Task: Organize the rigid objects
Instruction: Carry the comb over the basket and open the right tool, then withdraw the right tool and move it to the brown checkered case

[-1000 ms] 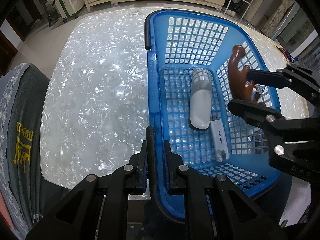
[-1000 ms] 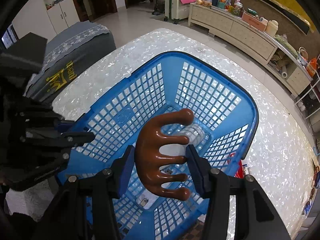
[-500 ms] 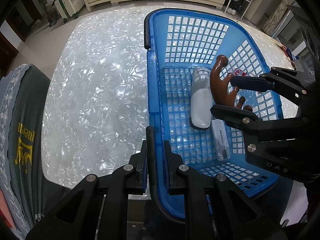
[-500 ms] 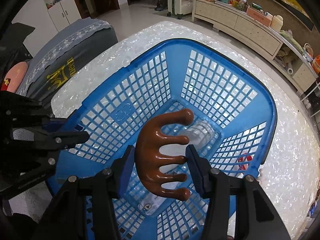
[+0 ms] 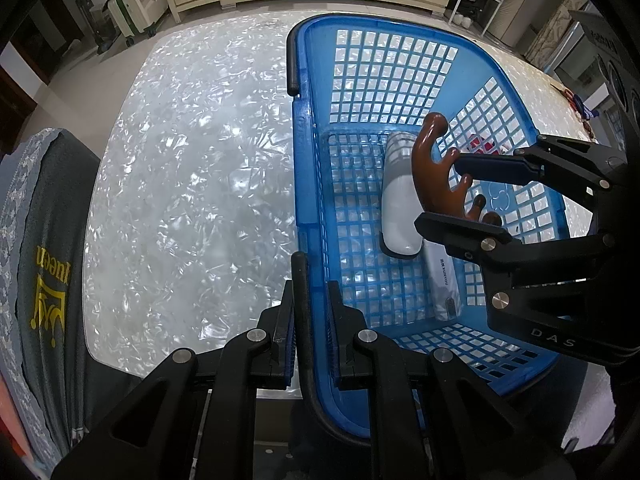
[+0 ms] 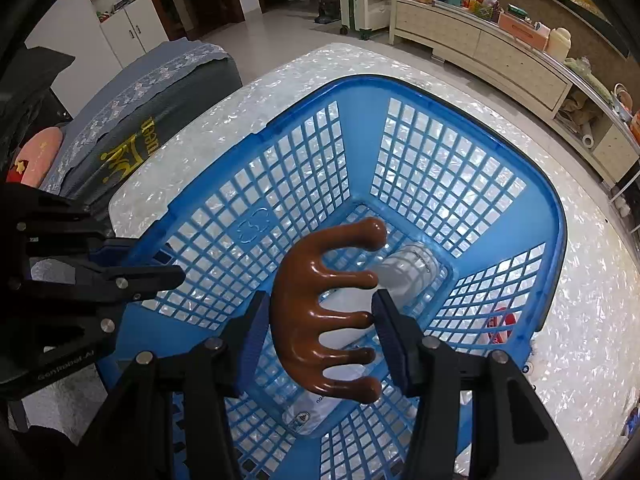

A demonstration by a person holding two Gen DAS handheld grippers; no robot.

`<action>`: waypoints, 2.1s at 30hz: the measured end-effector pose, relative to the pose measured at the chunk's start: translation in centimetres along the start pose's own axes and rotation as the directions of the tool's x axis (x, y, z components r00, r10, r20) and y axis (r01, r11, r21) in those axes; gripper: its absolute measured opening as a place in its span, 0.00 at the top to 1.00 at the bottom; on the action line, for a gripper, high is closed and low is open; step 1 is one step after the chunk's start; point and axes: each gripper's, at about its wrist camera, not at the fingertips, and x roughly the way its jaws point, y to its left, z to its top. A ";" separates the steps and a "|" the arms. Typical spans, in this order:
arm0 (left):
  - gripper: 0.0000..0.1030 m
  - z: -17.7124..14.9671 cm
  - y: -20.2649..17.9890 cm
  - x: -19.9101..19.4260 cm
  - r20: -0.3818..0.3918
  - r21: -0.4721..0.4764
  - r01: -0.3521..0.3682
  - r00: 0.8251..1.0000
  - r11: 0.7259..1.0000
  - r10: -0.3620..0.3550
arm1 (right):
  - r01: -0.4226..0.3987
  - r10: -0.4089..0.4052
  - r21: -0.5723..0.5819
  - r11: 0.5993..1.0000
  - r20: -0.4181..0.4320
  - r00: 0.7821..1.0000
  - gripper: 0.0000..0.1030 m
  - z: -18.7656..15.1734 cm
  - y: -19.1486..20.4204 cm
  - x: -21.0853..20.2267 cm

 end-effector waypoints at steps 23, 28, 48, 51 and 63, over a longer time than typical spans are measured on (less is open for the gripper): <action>0.86 -0.1 0.0 -0.1 0.003 -0.002 0.000 1.000 1.000 0.000 | -0.010 0.008 0.055 0.998 0.043 0.999 0.00 -0.4 -1.9 -2.3; 0.86 -0.1 -0.1 -0.1 0.000 0.002 -0.004 1.000 1.000 0.004 | -0.024 0.020 0.082 0.996 0.059 0.998 0.00 -1.0 -3.0 -4.5; 0.86 -0.2 -0.1 -0.1 -0.003 -0.005 -0.004 1.000 1.000 0.004 | 0.033 -0.026 0.377 0.926 -0.024 0.999 0.00 -10.3 -12.8 -8.4; 0.86 -0.3 -0.1 -0.1 -0.003 -0.006 -0.005 1.000 1.000 0.005 | 0.044 -0.021 0.378 0.925 -0.063 0.998 0.00 -12.1 -13.2 -7.7; 0.86 -0.3 0.1 -0.1 0.000 -0.012 0.009 1.000 1.000 -0.009 | 0.024 -0.010 0.169 0.985 -0.083 0.997 0.00 -15.9 -11.7 -5.1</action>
